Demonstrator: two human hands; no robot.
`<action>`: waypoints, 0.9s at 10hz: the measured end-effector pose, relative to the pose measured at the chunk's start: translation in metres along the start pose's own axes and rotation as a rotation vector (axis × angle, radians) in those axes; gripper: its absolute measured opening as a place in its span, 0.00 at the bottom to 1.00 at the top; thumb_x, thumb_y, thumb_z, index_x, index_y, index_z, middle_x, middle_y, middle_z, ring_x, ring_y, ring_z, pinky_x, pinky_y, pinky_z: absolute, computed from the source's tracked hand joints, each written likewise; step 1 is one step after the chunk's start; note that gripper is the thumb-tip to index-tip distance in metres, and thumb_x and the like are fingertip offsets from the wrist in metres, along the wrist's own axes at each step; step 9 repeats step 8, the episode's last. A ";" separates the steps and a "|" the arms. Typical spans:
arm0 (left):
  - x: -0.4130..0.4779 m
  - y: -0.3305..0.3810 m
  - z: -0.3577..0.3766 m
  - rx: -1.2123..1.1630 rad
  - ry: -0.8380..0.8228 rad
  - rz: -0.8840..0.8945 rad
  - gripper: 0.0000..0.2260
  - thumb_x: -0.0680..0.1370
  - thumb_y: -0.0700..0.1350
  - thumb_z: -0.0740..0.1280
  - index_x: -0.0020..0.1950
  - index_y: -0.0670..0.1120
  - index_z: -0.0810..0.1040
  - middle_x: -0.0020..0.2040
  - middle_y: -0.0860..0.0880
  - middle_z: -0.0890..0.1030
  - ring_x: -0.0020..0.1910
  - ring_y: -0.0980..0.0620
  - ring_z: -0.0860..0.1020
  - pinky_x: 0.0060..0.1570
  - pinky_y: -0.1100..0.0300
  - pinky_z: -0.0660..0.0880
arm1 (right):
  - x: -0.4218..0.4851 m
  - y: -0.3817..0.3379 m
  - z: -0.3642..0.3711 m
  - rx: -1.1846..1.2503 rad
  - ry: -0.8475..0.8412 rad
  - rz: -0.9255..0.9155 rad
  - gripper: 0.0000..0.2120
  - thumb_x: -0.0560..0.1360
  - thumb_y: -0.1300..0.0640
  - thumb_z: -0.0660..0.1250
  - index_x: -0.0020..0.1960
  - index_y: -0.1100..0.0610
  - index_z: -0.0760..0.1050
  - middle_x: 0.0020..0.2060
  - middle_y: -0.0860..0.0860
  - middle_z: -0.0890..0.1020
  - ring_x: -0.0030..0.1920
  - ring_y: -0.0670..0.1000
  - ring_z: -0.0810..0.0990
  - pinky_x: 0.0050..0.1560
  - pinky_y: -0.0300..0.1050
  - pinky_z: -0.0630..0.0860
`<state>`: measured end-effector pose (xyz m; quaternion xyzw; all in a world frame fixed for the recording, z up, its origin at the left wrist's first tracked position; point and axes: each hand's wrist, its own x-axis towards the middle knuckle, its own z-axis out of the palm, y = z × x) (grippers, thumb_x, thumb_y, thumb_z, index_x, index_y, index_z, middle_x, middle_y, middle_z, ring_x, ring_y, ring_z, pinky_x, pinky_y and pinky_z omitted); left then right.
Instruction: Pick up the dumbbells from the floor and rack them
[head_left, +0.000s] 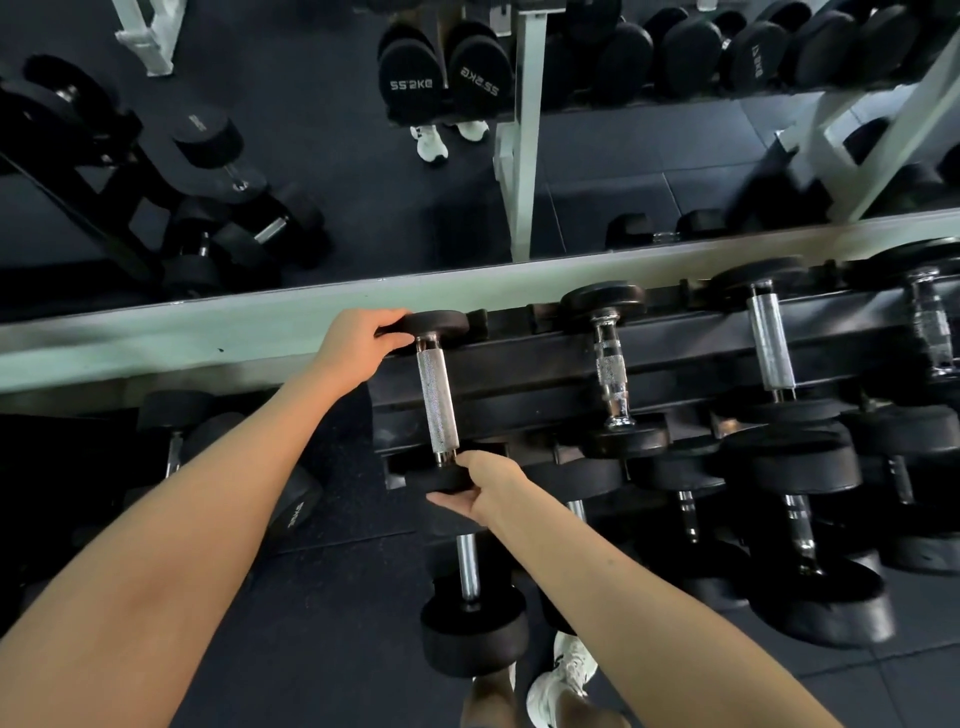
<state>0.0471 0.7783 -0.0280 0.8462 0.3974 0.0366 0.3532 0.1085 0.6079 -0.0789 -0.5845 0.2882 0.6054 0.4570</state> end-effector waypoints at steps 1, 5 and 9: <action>0.001 0.002 0.000 0.024 -0.008 0.018 0.16 0.77 0.41 0.66 0.65 0.42 0.76 0.61 0.44 0.80 0.61 0.45 0.76 0.57 0.63 0.66 | 0.000 0.002 0.000 -0.018 0.012 -0.013 0.09 0.76 0.68 0.65 0.56 0.64 0.72 0.50 0.61 0.77 0.49 0.63 0.78 0.38 0.61 0.81; 0.005 -0.002 0.004 0.080 -0.024 0.039 0.16 0.77 0.44 0.66 0.65 0.43 0.76 0.61 0.45 0.80 0.61 0.45 0.76 0.58 0.60 0.67 | 0.001 0.009 0.001 0.027 -0.002 -0.020 0.05 0.76 0.67 0.65 0.52 0.65 0.73 0.53 0.62 0.77 0.47 0.62 0.78 0.34 0.58 0.79; 0.008 0.012 -0.004 0.235 0.002 0.023 0.24 0.76 0.49 0.68 0.71 0.47 0.69 0.69 0.46 0.74 0.68 0.44 0.71 0.68 0.50 0.66 | -0.019 -0.001 -0.027 -0.268 0.004 -0.109 0.17 0.78 0.50 0.64 0.56 0.63 0.68 0.49 0.67 0.80 0.40 0.63 0.83 0.40 0.55 0.80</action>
